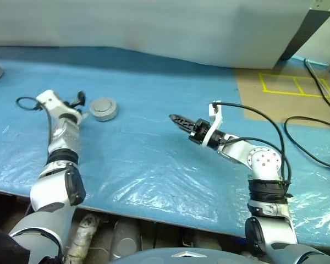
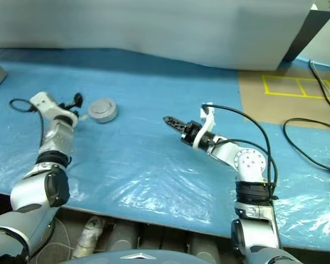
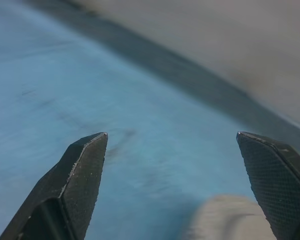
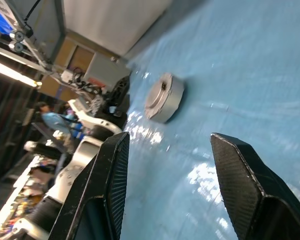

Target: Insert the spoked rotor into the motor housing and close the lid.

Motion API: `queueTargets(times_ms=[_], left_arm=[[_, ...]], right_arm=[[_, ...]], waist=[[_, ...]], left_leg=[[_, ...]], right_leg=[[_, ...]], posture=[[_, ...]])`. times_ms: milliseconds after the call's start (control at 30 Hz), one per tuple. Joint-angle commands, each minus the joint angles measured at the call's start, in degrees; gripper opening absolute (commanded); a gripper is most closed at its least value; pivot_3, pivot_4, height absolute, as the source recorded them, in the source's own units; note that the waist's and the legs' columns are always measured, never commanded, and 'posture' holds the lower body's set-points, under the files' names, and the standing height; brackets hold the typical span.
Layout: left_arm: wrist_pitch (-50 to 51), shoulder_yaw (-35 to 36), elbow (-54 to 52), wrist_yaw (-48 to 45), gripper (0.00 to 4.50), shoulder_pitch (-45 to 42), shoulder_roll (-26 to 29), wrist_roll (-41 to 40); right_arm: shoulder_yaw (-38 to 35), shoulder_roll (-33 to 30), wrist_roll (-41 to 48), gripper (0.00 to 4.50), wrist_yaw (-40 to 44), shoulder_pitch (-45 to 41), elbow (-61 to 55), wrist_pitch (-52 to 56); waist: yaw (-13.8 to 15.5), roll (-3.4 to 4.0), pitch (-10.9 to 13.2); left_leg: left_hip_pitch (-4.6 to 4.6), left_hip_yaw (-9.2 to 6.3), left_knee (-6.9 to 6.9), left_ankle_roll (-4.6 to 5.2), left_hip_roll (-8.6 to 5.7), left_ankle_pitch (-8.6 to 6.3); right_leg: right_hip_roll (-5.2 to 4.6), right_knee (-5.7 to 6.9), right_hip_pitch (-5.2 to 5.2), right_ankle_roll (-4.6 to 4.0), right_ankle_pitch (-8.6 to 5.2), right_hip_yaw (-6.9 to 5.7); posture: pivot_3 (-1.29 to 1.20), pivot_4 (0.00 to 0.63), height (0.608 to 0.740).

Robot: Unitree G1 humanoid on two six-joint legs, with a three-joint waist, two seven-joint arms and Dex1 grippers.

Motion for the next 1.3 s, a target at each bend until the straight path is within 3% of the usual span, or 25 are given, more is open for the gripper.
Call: queueTargets(times_ms=[33,200,300,500,733,1300], left_arm=[[6.2,-9.0,-15.8,-12.1,4.34,2.8,-3.6,0.2],[20.2,-20.2,-39.2,-21.3,4.34,13.0,-6.9,-3.1],[23.6,-25.3,-46.6,-23.6,4.34,17.4,-7.5,-2.3],[24.4,-26.0,-47.0,-19.8,4.34,17.9,-9.6,-0.2],[23.9,-26.1,-47.6,-21.2,4.34,17.8,-7.4,1.4],[23.8,-20.9,-46.4,-14.9,4.34,16.8,-6.4,2.4]], right_arm=[[1.7,-3.2,-9.5,2.67,3.4,1.0,-6.1,-8.2],[5.3,-5.1,-22.6,2.67,1.6,1.4,-8.3,-15.8],[7.6,-4.8,-29.4,2.67,-0.8,1.7,-7.8,-17.8],[9.6,-3.2,-37.2,2.67,-3.6,1.1,-5.5,-18.3],[15.1,-4.2,-50.0,2.67,-3.7,0.7,-4.7,-25.0],[15.6,2.8,-59.3,2.67,-5.1,-1.6,0.8,-30.6]], waist=[[0.2,-0.01,0.0],[-1.2,0.00,0.0],[-1.9,0.03,0.0],[-2.4,0.11,0.1],[-2.7,0.12,0.1],[-3.1,0.14,0.1]], left_leg=[[-0.01,0.00,0.00,0.00,0.00,0.00],[0.06,0.11,-0.09,-0.03,0.02,-0.02],[0.04,0.13,-0.13,-0.07,0.06,-0.05],[0.04,0.18,-0.04,-0.06,0.01,-0.04],[0.04,0.18,-0.02,-0.06,0.01,-0.04],[0.05,0.17,0.00,-0.06,0.01,-0.04]], right_leg=[[-0.01,0.01,0.00,0.00,0.00,0.00],[0.01,0.05,-0.08,-0.04,-0.01,0.05],[0.08,0.10,-0.25,-0.08,-0.02,0.08],[0.09,0.13,-0.31,-0.09,-0.03,0.25],[0.11,0.14,-0.31,-0.08,-0.02,0.26],[0.12,0.19,-0.31,-0.08,-0.01,0.26]], posture=[[0.00,0.150,0.740],[0.00,0.150,0.740],[0.00,0.150,0.740],[0.00,0.150,0.740],[0.00,0.150,0.740],[0.00,0.150,0.740]])
